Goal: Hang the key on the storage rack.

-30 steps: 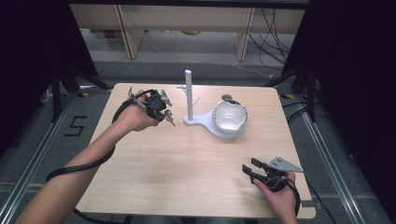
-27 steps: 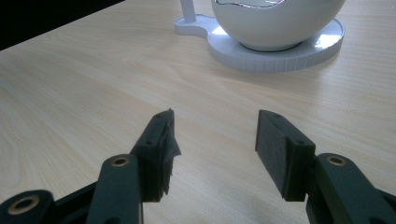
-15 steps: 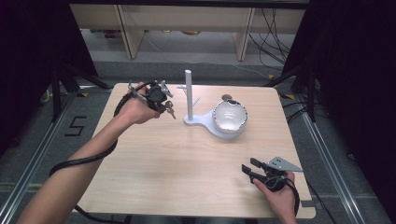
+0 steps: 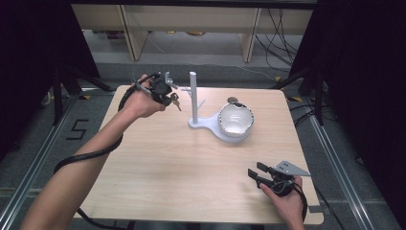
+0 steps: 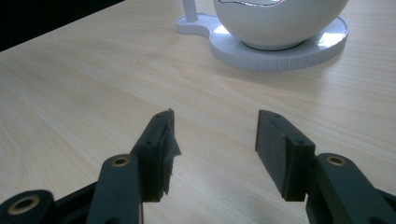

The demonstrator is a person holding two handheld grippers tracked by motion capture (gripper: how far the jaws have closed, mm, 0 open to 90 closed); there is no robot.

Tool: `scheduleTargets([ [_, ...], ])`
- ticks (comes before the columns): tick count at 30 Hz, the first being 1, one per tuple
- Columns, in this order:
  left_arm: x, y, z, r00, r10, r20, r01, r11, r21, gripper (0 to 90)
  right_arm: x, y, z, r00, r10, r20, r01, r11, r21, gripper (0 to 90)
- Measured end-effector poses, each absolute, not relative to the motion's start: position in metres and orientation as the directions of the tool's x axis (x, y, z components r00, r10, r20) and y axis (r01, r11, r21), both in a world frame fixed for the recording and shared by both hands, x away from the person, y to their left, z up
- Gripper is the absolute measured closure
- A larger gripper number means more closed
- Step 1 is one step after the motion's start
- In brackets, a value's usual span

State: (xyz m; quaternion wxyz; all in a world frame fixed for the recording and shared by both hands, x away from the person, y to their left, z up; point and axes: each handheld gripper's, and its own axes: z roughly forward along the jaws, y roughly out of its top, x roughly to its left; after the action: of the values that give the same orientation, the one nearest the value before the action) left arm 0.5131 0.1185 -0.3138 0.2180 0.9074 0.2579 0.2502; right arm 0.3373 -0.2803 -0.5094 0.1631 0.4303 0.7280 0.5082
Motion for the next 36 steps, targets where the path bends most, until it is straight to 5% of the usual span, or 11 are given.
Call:
scheduleTargets([
  [36,0.533,0.107,-0.306,0.716,0.610,0.339,0.346,-0.732,0.587,82.8,0.338,-0.282,-0.510,-0.585,0.786,0.199,0.463,0.123,0.878,48.0],
])
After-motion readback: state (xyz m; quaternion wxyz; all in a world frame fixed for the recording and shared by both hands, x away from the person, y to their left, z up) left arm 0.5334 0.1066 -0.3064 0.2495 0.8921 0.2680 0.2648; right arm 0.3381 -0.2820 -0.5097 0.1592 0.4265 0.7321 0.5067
